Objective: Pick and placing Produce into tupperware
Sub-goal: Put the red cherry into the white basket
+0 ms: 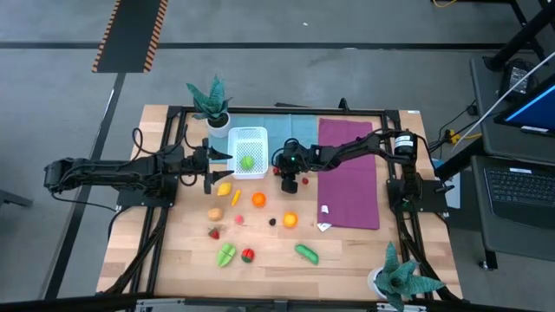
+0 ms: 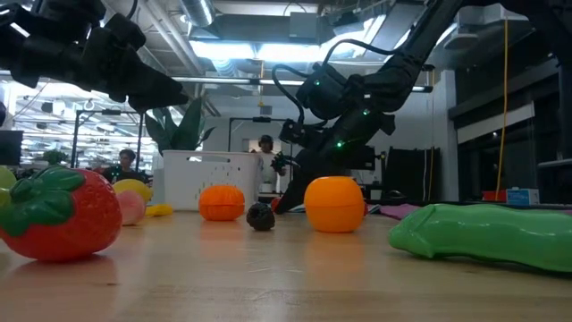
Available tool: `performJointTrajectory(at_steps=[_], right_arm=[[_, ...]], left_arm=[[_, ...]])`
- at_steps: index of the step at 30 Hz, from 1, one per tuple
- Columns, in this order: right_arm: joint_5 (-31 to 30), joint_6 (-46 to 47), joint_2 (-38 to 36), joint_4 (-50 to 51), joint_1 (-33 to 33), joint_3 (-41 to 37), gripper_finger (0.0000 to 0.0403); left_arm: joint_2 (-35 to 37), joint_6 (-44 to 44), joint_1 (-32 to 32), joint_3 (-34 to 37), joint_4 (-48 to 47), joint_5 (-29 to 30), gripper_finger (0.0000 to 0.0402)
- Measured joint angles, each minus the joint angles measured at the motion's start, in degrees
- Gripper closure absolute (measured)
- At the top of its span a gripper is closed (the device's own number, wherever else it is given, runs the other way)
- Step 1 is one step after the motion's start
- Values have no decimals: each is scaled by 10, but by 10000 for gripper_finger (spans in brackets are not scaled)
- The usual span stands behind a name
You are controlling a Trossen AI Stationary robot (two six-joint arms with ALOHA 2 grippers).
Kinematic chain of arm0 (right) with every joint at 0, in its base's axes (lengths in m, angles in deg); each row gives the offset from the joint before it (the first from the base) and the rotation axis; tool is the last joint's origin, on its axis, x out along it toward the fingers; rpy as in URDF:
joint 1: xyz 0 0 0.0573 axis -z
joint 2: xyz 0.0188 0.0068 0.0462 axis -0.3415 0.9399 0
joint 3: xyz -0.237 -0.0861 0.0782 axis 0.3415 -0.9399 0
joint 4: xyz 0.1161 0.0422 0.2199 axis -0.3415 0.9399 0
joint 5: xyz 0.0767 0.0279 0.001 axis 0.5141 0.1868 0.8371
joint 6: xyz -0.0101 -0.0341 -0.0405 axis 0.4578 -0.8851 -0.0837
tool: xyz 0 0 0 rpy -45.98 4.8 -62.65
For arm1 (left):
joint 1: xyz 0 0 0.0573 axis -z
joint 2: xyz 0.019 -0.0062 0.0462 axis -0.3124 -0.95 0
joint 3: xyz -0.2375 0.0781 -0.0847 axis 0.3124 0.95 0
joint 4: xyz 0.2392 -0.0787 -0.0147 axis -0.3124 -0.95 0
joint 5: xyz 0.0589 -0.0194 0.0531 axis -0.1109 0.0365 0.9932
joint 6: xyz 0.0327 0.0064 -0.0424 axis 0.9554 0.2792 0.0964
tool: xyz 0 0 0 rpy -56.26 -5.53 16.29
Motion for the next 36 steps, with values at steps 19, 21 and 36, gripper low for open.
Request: performJointTrajectory(at_steps=[19, 21, 36], right_arm=[[-7, 13, 1, 84, 1, 51, 285], [-7, 13, 1, 93, 1, 55, 284], [-57, 3, -78, 160, 4, 56, 291]], left_arm=[[0, 0, 0, 0, 0, 0, 157], [0, 0, 0, 0, 0, 0, 157], [0, 0, 4, 0, 1, 0, 157]])
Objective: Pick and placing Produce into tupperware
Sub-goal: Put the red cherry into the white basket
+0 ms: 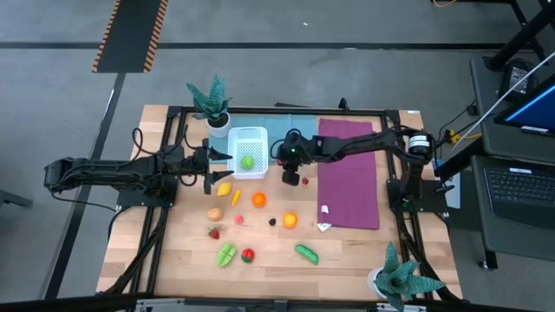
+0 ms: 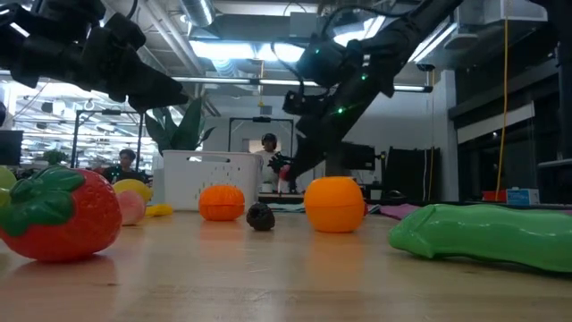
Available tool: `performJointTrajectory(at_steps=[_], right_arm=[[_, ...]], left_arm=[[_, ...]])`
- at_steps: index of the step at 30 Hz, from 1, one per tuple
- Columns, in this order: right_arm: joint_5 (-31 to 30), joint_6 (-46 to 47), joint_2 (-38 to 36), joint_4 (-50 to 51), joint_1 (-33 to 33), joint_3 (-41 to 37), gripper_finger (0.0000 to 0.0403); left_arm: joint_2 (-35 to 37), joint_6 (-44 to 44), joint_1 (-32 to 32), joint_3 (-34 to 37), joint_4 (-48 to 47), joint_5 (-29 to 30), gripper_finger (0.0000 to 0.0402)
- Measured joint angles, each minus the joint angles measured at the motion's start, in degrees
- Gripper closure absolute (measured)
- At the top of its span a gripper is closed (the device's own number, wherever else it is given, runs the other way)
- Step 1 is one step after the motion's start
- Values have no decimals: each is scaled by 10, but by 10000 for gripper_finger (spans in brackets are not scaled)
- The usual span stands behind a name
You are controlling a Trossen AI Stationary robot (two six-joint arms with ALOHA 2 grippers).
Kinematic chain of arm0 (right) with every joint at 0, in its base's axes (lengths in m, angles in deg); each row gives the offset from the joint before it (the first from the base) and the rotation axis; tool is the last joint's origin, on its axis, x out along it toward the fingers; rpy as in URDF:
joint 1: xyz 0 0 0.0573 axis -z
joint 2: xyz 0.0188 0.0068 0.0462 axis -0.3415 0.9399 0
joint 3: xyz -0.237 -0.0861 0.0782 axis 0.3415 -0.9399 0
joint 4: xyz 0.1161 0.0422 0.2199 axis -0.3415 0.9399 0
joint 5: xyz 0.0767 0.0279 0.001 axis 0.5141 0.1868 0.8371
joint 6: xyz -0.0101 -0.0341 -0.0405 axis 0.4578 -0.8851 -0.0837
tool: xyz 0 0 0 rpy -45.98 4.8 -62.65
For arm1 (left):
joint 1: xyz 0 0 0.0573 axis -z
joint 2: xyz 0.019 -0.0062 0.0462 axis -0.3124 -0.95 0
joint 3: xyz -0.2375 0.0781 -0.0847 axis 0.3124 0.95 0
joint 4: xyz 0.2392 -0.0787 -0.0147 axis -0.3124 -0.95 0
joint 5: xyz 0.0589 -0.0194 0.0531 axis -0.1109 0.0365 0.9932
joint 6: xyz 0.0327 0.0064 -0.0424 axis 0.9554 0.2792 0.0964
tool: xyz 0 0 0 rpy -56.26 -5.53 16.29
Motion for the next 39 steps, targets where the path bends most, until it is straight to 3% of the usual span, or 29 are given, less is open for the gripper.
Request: performJointTrajectory(at_steps=[12, 17, 24, 29, 33, 39], right_arm=[[-8, -4, -70, 53, 7, -1, 291], [-8, -3, -131, 43, 13, -41, 296], [2, 45, -242, -149, 13, -201, 292], [68, 71, -262, -342, 6, -308, 296], [83, 70, -259, -421, -10, -336, 296], [83, 42, -256, -430, -37, -320, 296]], left_arm=[[0, 0, 9, 0, 0, 0, 157], [0, 3, 11, 0, 0, 0, 157], [0, 4, 12, 0, 15, 0, 157], [0, 4, 17, 0, 34, 0, 157], [-1, 3, 23, 0, 54, 0, 157], [-1, 3, 29, 0, 65, 0, 157]])
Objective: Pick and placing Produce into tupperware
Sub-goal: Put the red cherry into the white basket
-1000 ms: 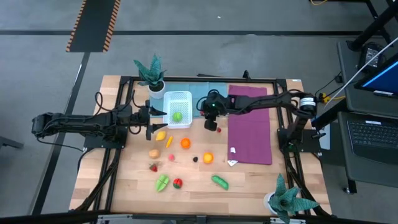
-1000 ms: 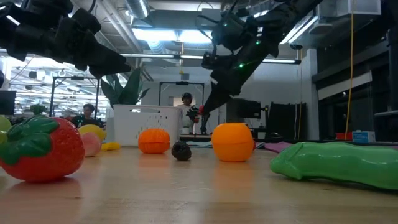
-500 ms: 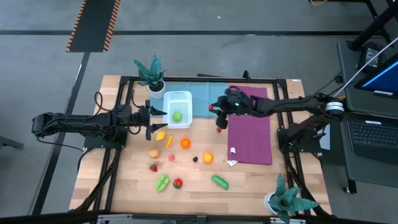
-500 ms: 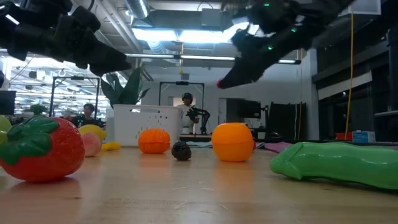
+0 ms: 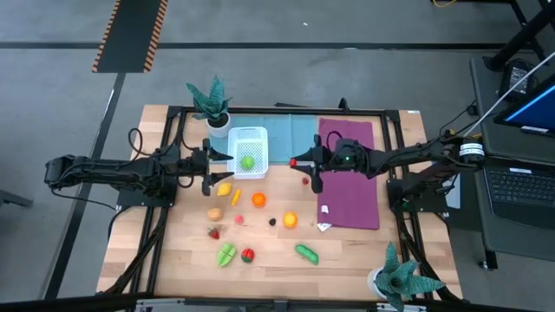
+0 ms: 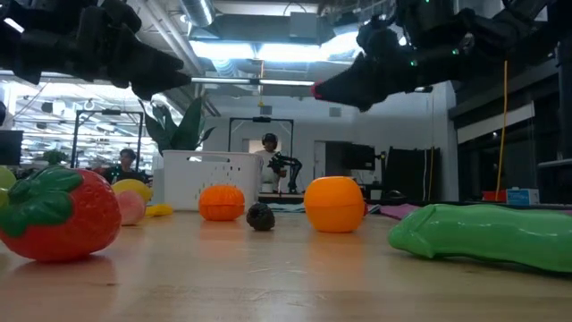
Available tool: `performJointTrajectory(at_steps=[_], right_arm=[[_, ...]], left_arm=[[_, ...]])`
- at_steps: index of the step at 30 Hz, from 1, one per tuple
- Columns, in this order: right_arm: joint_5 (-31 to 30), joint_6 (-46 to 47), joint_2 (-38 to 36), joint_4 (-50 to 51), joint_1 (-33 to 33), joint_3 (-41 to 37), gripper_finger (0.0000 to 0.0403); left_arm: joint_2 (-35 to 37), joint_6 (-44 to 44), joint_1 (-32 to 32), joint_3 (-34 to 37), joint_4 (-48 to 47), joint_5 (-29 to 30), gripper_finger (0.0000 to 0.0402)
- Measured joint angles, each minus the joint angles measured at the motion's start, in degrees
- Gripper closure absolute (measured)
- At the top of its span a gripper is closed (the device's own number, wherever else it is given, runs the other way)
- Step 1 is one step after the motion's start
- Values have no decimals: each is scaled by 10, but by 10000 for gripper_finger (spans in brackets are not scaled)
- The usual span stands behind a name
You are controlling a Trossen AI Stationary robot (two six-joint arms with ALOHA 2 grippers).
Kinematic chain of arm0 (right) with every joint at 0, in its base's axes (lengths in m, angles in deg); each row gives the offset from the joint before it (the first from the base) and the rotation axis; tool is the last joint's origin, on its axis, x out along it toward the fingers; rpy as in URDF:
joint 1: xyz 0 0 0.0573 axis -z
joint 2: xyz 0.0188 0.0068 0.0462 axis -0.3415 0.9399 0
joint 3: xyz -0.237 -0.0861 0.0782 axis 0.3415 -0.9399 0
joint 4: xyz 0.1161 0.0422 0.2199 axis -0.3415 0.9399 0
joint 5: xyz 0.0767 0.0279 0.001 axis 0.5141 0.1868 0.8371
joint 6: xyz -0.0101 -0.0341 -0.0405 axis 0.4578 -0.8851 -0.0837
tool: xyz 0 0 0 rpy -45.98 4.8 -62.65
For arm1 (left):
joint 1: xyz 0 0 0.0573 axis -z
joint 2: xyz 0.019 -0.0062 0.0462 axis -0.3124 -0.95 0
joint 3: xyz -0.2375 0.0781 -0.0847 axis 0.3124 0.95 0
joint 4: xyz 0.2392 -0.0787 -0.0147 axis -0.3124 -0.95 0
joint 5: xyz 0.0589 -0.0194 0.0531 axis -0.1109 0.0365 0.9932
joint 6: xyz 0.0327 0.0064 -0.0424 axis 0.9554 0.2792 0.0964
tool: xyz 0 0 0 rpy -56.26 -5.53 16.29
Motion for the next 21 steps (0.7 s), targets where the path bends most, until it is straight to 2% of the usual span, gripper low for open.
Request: performJointTrajectory(at_steps=[9, 16, 21], right_arm=[[3, -20, 95, -24, -16, 65, 295], [45, -46, 162, -24, -16, 148, 296], [73, -49, 194, -18, -16, 192, 295]], left_arm=[[-5, -31, 0, 0, 22, 0, 157], [-22, -50, 0, 0, 26, 0, 157], [-57, -66, 0, 0, 80, 0, 157]])
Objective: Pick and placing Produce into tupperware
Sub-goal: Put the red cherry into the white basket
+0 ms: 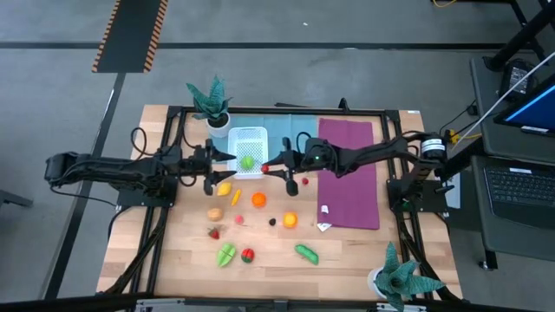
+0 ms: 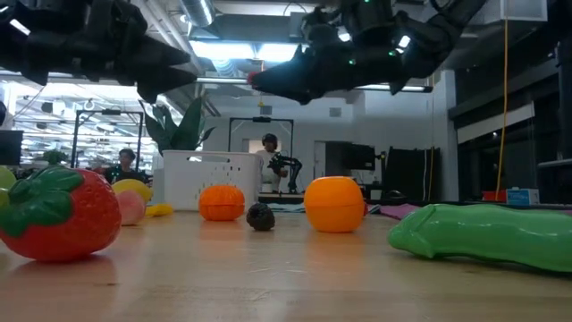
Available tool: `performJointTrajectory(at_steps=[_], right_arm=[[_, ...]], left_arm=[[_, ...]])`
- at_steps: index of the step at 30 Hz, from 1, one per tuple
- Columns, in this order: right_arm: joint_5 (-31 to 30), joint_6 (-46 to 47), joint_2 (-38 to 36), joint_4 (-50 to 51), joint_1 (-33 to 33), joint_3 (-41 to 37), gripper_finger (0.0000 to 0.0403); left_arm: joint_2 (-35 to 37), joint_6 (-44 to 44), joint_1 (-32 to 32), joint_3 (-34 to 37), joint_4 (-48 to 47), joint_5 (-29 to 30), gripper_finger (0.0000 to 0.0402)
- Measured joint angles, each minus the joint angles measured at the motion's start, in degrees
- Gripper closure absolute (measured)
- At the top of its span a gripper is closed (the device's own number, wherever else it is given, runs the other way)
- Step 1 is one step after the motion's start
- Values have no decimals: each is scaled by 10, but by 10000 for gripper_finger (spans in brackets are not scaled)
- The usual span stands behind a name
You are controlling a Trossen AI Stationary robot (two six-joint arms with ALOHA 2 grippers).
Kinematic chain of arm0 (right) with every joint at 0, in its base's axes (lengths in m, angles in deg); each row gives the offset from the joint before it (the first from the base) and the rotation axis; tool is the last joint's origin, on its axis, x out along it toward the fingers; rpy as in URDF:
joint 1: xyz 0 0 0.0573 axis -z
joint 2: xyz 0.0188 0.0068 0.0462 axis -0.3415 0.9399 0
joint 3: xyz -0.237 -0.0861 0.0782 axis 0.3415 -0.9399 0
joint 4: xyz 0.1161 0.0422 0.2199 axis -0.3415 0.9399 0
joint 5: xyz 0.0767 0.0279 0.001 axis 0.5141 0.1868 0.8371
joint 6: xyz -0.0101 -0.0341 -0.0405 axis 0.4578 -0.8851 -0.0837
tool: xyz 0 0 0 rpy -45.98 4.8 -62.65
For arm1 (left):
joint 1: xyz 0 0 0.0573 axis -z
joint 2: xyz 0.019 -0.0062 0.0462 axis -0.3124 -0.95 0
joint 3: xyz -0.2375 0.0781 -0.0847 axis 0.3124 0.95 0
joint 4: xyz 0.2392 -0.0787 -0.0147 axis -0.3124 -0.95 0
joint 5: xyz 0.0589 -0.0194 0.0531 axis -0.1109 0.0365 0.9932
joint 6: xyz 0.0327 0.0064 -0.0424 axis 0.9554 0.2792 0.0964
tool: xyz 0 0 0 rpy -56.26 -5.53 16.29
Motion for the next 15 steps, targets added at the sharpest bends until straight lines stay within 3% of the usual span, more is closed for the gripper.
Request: performJointTrajectory(at_steps=[15], right_arm=[[2, -2, 9, 13, 0, 17, 296]], left_arm=[[-190, -15, 21, 0, 228, 0, 157]])
